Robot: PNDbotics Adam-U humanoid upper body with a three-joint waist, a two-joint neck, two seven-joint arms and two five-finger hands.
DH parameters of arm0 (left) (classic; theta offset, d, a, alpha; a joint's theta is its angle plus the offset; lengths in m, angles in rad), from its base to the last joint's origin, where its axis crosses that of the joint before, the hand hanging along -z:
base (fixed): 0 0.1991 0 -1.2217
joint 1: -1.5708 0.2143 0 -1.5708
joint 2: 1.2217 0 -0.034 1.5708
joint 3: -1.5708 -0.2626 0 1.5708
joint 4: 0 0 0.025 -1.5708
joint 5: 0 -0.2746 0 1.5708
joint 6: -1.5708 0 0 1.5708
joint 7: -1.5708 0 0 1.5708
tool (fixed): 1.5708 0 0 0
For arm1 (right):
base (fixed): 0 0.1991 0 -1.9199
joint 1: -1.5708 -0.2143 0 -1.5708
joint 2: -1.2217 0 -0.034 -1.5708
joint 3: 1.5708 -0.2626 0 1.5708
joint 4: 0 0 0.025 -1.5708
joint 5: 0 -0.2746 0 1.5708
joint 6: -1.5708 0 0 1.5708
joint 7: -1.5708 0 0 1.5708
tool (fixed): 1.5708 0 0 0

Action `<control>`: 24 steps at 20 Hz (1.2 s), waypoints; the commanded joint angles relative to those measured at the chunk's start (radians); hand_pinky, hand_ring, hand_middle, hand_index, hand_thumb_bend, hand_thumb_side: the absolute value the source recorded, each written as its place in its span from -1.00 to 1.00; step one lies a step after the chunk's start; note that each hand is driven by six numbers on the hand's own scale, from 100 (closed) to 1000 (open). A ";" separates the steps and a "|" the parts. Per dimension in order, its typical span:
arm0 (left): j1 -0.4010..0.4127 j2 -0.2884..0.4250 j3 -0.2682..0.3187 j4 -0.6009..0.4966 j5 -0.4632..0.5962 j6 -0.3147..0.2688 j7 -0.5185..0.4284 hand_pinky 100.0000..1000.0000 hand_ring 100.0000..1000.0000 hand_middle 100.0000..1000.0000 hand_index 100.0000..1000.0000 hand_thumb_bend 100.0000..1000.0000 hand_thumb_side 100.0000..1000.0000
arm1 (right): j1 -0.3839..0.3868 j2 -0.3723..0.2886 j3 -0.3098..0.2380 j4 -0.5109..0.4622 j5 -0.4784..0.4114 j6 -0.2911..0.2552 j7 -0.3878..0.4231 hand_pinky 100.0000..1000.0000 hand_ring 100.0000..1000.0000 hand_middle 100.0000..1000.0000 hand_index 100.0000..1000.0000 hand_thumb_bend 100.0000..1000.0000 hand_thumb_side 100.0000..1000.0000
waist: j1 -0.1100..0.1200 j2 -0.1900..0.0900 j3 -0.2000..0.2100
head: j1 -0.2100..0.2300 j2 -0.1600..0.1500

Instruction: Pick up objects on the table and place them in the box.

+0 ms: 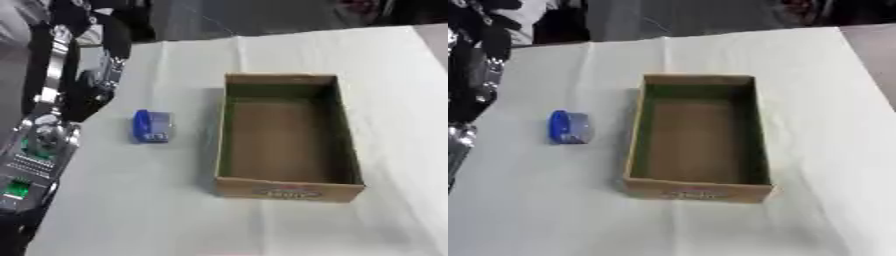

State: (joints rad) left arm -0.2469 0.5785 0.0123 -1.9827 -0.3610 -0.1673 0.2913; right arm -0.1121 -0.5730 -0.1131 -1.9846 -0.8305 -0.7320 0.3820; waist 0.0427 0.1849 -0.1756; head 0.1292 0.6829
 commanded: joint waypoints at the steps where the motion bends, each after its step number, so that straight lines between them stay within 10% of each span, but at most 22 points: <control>1: -0.005 0.058 0.028 -0.017 -0.071 0.082 -0.062 -0.15 0.13 0.62 0.89 -0.60 0.82 | 0.001 -0.024 0.002 -0.015 0.017 -0.175 0.177 -0.81 -0.47 -0.48 -0.21 -1.00 0.30 | 0.002 -0.020 -0.004 | -0.015 -0.008; 10: 0.013 0.307 0.019 -0.017 -0.346 0.232 -0.372 -0.24 0.11 0.59 0.90 -0.42 0.88 | 0.002 -0.036 0.018 -0.015 0.051 -0.175 0.155 -0.81 -0.47 -0.48 -0.21 -1.00 0.31 | 0.027 -0.031 -0.020 | 0.003 -0.001; 17: 0.025 0.418 -0.016 -0.017 -0.382 0.198 -0.527 -0.07 0.24 0.66 0.90 -0.38 0.92 | -0.005 -0.039 0.026 -0.015 0.064 -0.175 0.142 -0.81 -0.47 -0.49 -0.21 -1.00 0.31 | 0.035 -0.031 -0.031 | 0.010 -0.002; 24: 0.051 0.506 -0.043 -0.017 -0.341 0.109 -0.679 0.36 0.60 0.88 0.94 -0.07 0.39 | -0.008 -0.044 0.027 -0.015 0.063 -0.175 0.143 -0.82 -0.47 -0.48 -0.21 -1.00 0.32 | 0.037 -0.031 -0.034 | 0.008 -0.007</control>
State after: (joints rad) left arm -0.1932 1.0307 -0.0361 -1.9860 -0.7138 -0.0404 -0.3602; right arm -0.1122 -0.5896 -0.0824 -1.9845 -0.7700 -0.7474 0.3666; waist 0.0812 0.1718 -0.2077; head 0.1314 0.6832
